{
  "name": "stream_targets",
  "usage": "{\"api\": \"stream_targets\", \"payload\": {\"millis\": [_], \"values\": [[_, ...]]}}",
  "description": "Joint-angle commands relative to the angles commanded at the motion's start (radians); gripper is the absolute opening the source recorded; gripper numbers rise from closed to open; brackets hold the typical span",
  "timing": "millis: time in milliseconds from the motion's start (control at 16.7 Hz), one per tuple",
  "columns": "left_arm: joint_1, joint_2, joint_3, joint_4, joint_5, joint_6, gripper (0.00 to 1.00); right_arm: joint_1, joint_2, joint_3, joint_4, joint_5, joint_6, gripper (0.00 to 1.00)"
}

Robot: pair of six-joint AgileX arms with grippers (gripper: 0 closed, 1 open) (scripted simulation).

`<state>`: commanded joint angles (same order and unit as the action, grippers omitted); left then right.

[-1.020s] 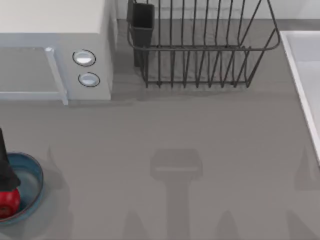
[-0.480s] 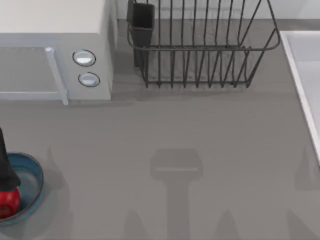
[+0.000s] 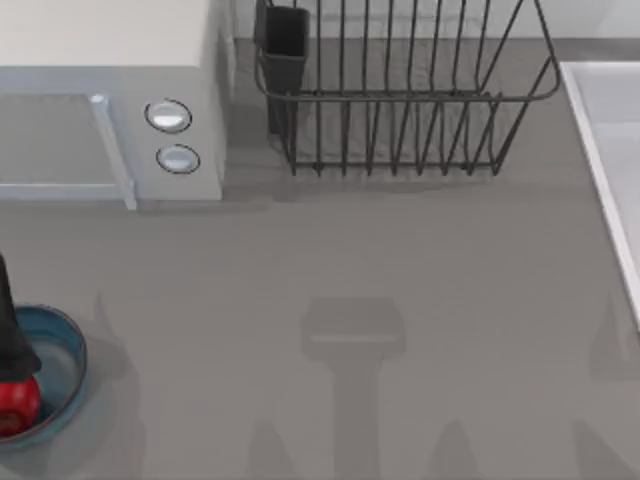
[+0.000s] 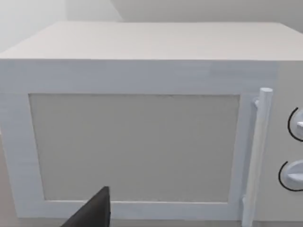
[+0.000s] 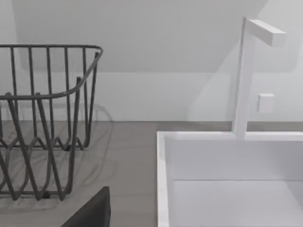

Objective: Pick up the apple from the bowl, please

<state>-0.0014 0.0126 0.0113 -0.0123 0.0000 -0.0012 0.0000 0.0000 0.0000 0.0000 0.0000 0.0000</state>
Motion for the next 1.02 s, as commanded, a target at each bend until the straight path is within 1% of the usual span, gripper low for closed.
{"api": "stream_targets", "payload": {"millis": [180,300,480,840,1020], "values": [[-0.01,0.096,0.081,-0.092,0.0,-0.009,1.0,0.0,0.0,0.0,0.0,0.0,0.0,1.0],[-0.021,0.215,0.167,-0.19,0.0,-0.018,1.0,0.0,0.0,0.0,0.0,0.0,0.0,1.0],[-0.041,0.456,0.325,-0.372,0.0,-0.035,1.0,0.0,0.0,0.0,0.0,0.0,0.0,1.0],[-0.085,1.009,0.665,-0.764,0.0,-0.072,1.0,0.0,0.0,0.0,0.0,0.0,0.0,1.0],[-0.102,1.232,0.802,-0.926,0.0,-0.087,1.0,0.0,0.0,0.0,0.0,0.0,0.0,1.0]]}}
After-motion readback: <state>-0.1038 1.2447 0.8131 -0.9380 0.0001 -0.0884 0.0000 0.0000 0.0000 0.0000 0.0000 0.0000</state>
